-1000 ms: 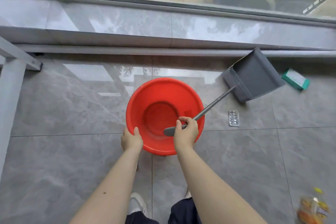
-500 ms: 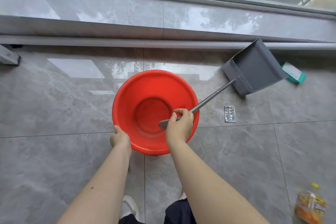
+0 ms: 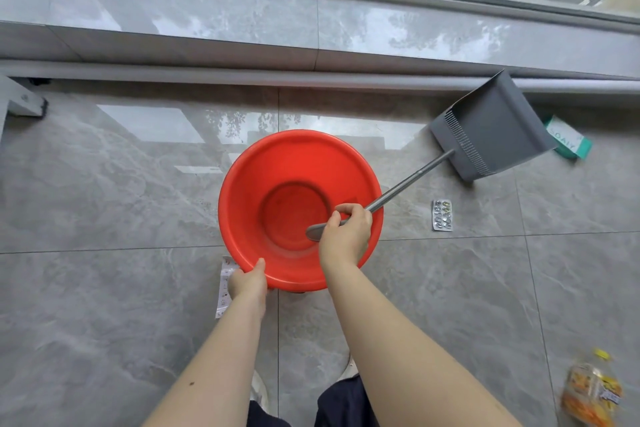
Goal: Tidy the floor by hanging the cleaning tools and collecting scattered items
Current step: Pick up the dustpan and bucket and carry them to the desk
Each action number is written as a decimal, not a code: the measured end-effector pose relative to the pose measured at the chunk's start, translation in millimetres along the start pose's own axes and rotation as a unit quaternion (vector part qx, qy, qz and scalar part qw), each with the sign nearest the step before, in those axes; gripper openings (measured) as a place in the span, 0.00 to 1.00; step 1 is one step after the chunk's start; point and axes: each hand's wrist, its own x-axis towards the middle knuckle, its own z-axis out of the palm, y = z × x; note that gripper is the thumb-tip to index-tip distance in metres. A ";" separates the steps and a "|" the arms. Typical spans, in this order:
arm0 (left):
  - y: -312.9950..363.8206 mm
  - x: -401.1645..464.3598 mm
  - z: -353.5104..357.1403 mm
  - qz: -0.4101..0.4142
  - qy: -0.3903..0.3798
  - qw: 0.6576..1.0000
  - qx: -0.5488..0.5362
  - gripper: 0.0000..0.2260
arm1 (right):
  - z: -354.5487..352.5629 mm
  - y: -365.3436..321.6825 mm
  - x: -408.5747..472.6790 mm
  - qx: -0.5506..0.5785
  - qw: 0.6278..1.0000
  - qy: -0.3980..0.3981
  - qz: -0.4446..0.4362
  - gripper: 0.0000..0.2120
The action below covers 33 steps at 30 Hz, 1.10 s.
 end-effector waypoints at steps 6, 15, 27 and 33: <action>-18.4 -20.7 12.6 -0.068 -0.067 0.993 -0.070 0.18 | -1.4 1.6 -0.1 0.004 1.000 -0.008 -0.002 0.05; -6.5 -33.2 17.7 -0.023 -0.072 0.994 -0.077 0.13 | -12.5 3.4 0.9 0.007 1.000 -0.027 -0.002 0.05; 38.1 -81.4 8.2 -0.010 -0.028 0.998 -0.052 0.11 | -58.7 -52.6 -14.5 0.023 0.999 -0.030 -0.005 0.05; 55.1 -117.2 -11.5 -0.003 -0.026 0.997 -0.072 0.10 | -84.1 -85.5 -36.9 0.040 0.999 -0.034 -0.007 0.05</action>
